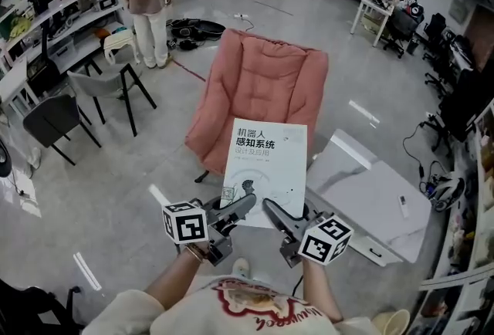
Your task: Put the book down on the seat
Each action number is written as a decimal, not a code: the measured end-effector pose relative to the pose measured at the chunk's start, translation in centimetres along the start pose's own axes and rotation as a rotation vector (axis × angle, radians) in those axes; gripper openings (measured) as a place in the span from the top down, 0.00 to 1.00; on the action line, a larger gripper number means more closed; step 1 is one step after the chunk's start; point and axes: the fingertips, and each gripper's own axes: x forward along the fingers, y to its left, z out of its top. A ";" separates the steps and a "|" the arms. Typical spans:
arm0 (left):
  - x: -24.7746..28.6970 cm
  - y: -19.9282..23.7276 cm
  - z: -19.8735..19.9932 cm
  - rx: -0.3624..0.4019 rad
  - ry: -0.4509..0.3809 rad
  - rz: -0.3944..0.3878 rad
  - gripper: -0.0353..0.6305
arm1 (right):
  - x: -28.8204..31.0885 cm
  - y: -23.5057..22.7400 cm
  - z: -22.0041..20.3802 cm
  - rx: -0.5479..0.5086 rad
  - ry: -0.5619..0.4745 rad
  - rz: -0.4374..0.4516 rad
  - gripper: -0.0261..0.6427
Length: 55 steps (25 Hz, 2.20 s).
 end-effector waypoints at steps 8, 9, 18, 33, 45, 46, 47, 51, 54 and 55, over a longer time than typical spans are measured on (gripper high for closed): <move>2.5 2.0 2.5 0.010 0.026 0.023 0.81 | 1.9 -3.2 1.7 0.031 -0.017 0.003 0.69; 2.8 2.4 2.6 0.005 0.029 0.026 0.81 | 2.1 -3.5 1.7 0.036 -0.015 0.002 0.69; 4.7 3.9 2.4 -0.015 0.040 0.040 0.81 | 2.3 -6.0 1.5 0.060 -0.003 0.001 0.69; 6.8 8.4 4.3 -0.008 0.026 0.037 0.81 | 5.6 -10.2 1.6 0.043 -0.008 0.008 0.69; 14.0 18.2 18.4 0.007 0.052 0.008 0.81 | 18.3 -20.5 10.1 0.028 -0.039 -0.021 0.69; 14.6 18.9 19.4 0.012 0.053 0.005 0.81 | 19.2 -21.2 10.8 0.025 -0.045 -0.021 0.69; 15.1 19.5 20.4 0.018 0.053 0.001 0.81 | 20.0 -21.9 11.4 0.020 -0.051 -0.022 0.69; 16.6 21.8 23.7 0.031 0.061 -0.009 0.81 | 23.0 -24.3 13.3 0.016 -0.067 -0.033 0.69; 17.2 23.3 25.6 0.024 0.068 -0.021 0.81 | 25.0 -25.4 14.2 0.016 -0.066 -0.050 0.69; 17.3 23.7 26.0 0.019 0.071 -0.024 0.81 | 25.4 -25.7 14.3 0.018 -0.063 -0.057 0.69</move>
